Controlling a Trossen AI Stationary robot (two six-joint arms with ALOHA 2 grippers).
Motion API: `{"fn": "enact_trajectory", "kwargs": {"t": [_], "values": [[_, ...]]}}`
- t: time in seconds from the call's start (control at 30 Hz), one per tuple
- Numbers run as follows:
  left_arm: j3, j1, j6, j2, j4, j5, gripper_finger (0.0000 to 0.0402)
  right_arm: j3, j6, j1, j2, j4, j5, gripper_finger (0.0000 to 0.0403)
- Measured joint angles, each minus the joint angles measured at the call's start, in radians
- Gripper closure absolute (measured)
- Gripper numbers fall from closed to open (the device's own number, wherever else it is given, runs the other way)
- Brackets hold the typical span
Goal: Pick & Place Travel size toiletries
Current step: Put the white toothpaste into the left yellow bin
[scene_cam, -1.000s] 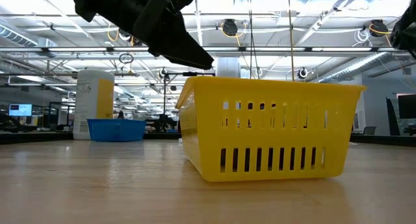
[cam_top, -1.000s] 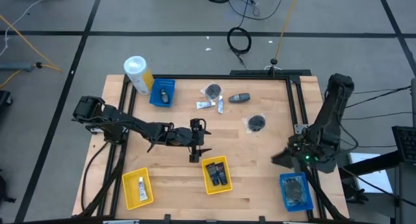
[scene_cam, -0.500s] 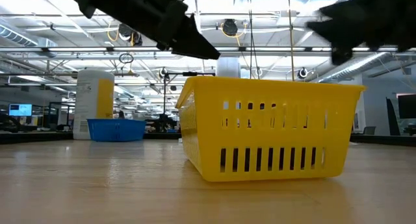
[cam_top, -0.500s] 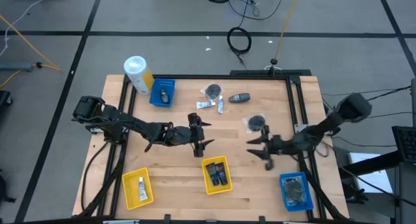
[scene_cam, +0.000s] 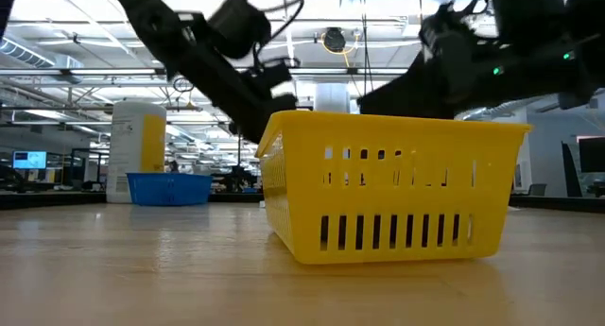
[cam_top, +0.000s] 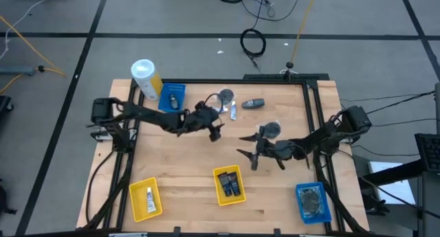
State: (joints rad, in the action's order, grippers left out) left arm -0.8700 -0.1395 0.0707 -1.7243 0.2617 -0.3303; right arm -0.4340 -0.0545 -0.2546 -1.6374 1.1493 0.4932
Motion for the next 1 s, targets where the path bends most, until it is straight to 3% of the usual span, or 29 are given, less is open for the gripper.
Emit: {"fn": "enact_trajectory", "kwargs": {"t": [0.23, 0.43, 0.57, 0.7, 1.0], "values": [[0.0, -0.083, -0.035, -0.17, 0.143, -0.01, 0.0094, -0.016, -0.031, 0.065, -0.002, -0.085, 0.001, 0.0115], [-0.001, -0.144, -0.024, -0.282, 0.272, -0.037, 0.0094, -0.017, -0.013, 0.086, -0.002, -0.073, -0.001, 0.0122], [-0.002, -0.182, -0.016, -0.302, 0.286, 0.007, 0.0106, -0.017, -0.002, 0.095, -0.002, -0.068, -0.018, 0.0132], [-0.002, -0.202, -0.037, -0.31, 0.294, 0.114, 0.0146, -0.017, -0.012, 0.113, -0.002, -0.046, -0.072, 0.0139], [-0.002, -0.198, -0.055, -0.31, 0.266, 0.189, 0.0292, -0.017, -0.012, 0.118, -0.002, -0.031, -0.08, 0.0145]]}}
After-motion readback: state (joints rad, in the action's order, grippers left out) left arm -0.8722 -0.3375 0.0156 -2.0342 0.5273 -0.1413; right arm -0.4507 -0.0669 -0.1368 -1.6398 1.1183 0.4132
